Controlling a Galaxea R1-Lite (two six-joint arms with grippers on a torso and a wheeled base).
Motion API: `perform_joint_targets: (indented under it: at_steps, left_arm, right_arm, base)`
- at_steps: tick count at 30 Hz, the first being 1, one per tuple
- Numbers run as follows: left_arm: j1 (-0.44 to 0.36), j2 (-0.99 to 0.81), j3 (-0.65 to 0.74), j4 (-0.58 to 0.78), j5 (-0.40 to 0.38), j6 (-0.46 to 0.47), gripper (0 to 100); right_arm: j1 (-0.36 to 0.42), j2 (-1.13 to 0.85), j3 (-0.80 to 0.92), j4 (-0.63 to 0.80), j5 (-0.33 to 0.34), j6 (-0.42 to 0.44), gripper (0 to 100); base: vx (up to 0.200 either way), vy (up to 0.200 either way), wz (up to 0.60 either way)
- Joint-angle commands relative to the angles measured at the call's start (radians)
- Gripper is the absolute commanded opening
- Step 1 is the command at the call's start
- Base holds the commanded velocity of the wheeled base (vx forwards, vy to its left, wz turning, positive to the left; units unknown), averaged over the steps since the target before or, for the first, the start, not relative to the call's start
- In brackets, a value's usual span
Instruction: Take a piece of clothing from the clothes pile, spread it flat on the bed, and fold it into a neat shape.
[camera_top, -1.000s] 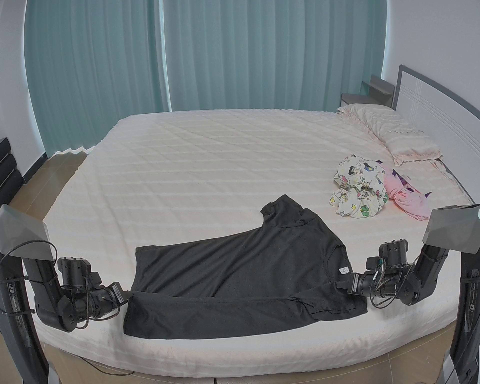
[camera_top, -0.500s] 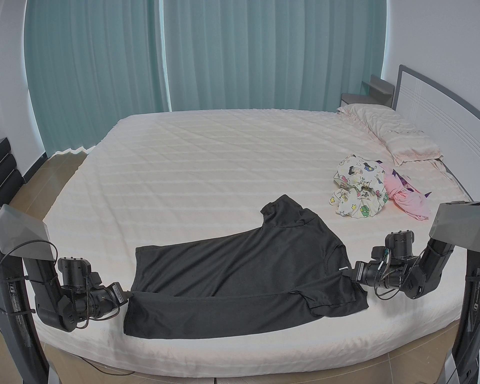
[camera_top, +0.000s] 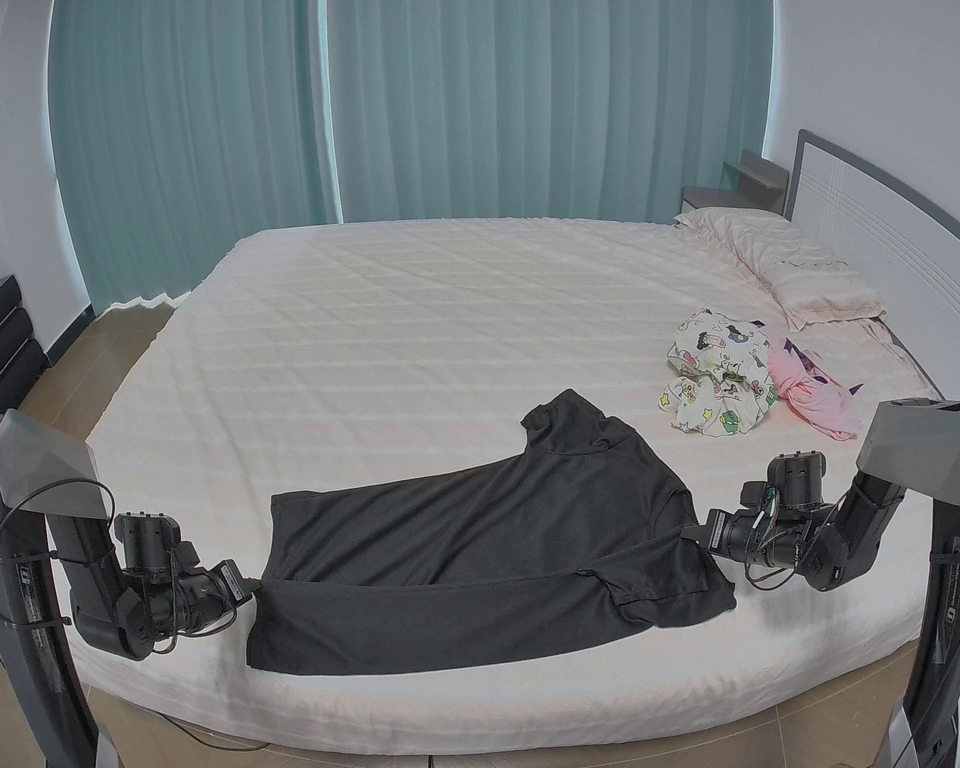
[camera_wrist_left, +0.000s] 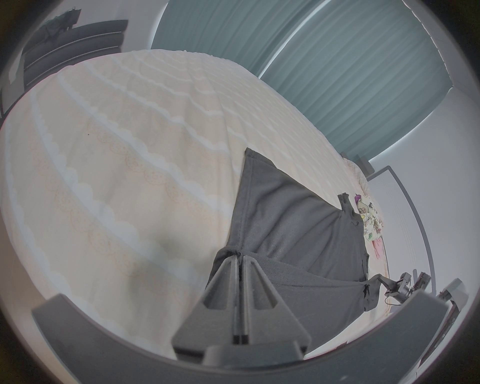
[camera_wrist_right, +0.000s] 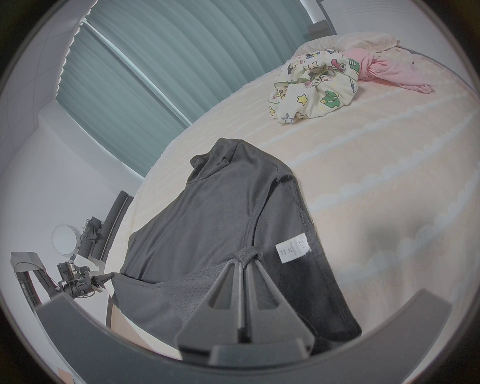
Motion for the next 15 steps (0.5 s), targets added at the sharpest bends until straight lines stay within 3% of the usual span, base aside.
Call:
perform_joint_targets:
  at_steps: [1, 15]
  left_arm:
    - [0.0, 0.012, -0.007, 0.0, 0.007, -0.009, 0]
    - [-0.006, 0.038, -0.008, 0.0, 0.01, -0.001, 0]
  right_arm:
    - [0.001, 0.011, -0.014, 0.002, -0.001, 0.018, 0]
    - [0.004, 0.086, -0.021, -0.075, -0.004, 0.024, 0]
  base:
    - [0.0, 0.0, 0.0]
    - [0.0, 0.0, 0.0]
